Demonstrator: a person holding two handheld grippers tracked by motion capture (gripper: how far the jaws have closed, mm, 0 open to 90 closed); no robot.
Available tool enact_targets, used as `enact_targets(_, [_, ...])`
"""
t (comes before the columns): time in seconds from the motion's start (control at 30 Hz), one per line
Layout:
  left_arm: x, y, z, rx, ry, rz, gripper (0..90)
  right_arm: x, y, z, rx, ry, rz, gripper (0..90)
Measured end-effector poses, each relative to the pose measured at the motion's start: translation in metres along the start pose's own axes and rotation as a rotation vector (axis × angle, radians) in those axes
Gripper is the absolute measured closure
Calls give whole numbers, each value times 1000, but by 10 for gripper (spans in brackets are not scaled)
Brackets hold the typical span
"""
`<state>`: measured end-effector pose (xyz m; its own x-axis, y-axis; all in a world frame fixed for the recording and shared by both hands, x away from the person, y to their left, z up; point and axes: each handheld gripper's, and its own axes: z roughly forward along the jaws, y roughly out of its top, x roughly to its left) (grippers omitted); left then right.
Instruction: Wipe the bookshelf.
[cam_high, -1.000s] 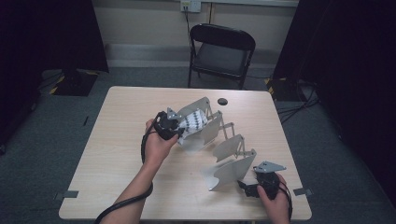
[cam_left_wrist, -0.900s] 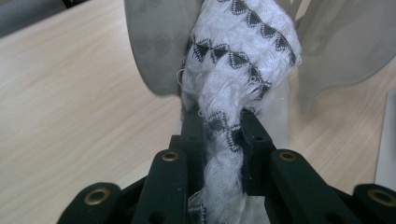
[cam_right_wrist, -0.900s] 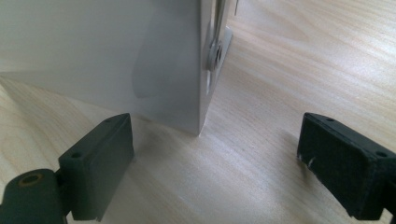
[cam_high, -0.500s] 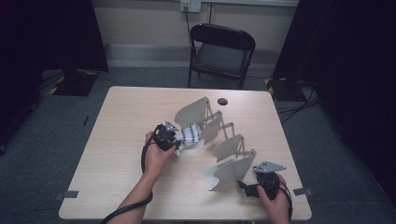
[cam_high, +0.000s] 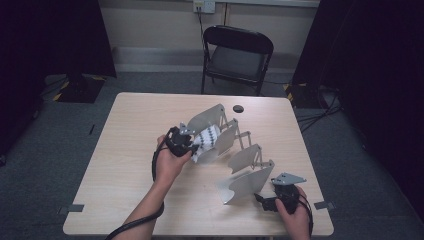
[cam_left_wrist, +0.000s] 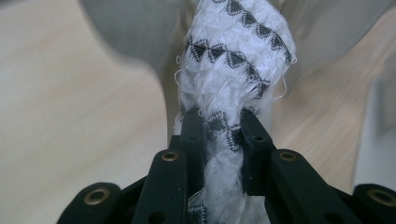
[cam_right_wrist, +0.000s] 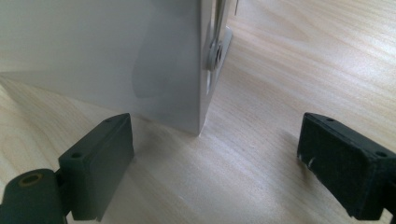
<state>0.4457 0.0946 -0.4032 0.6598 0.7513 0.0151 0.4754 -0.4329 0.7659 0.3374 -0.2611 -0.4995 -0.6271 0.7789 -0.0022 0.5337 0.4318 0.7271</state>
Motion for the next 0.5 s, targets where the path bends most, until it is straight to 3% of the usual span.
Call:
enact_targets(0.17, [-2, 34, -16, -93, 33, 5, 748, 0, 0, 0, 0, 0, 0, 101])
enact_targets(0.23, [0, 37, -13, -90, 44, 1, 748, 0, 0, 0, 0, 0, 0, 101])
enact_targets(0.5, [7, 7, 12, -4, 55, -35, 748, 0, 0, 0, -1, 0, -1, 101])
